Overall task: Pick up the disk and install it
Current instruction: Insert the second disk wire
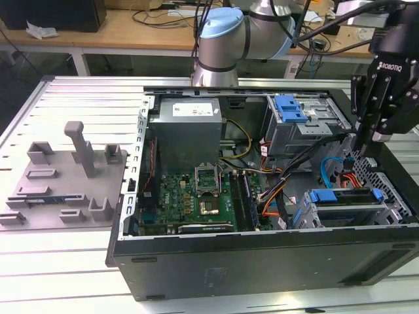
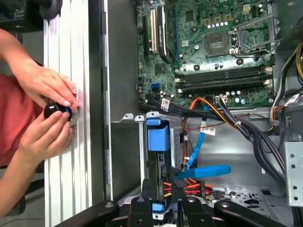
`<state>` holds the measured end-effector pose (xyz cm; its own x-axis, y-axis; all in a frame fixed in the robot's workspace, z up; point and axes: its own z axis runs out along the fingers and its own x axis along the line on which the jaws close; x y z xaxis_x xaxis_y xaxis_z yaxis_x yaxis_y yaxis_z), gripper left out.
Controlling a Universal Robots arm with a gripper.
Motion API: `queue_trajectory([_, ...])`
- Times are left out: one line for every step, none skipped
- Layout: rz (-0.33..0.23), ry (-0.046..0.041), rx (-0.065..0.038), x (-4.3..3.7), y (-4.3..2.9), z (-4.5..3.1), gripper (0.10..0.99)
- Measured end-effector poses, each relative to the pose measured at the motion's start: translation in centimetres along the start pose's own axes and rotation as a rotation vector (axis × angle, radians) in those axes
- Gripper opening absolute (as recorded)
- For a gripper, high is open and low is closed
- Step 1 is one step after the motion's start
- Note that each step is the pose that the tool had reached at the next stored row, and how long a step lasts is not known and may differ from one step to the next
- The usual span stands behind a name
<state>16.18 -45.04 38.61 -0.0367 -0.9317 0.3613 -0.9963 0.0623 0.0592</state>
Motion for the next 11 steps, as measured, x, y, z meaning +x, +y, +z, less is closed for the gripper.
queue_trajectory([0.000, 0.0013, 0.000, -0.24, 0.13, 0.07, 0.302])
queue_trajectory([0.000, 0.0027, 0.000, -0.53, 0.38, 0.27, 0.302])
queue_trajectory([0.001, 0.0039, 0.000, -0.65, 0.44, 0.38, 0.302])
queue_trajectory([0.002, 0.0050, 0.000, -0.71, 0.44, 0.43, 0.302])
queue_trajectory([0.003, 0.0072, -0.001, -0.79, 0.45, 0.51, 0.302])
queue_trajectory([0.003, 0.0091, -0.001, -0.87, 0.46, 0.59, 0.302])
queue_trajectory([0.004, 0.0113, -0.001, -0.98, 0.49, 0.77, 0.302])
queue_trajectory([0.004, 0.0128, -0.001, -1.02, 0.50, 0.89, 0.302])
queue_trajectory([0.004, 0.0140, -0.001, -1.06, 0.50, 0.99, 0.302])
queue_trajectory([0.004, 0.0152, -0.001, -1.10, 0.51, 1.10, 0.302])
queue_trajectory([0.004, 0.0160, -0.001, -1.14, 0.50, 1.18, 0.302])
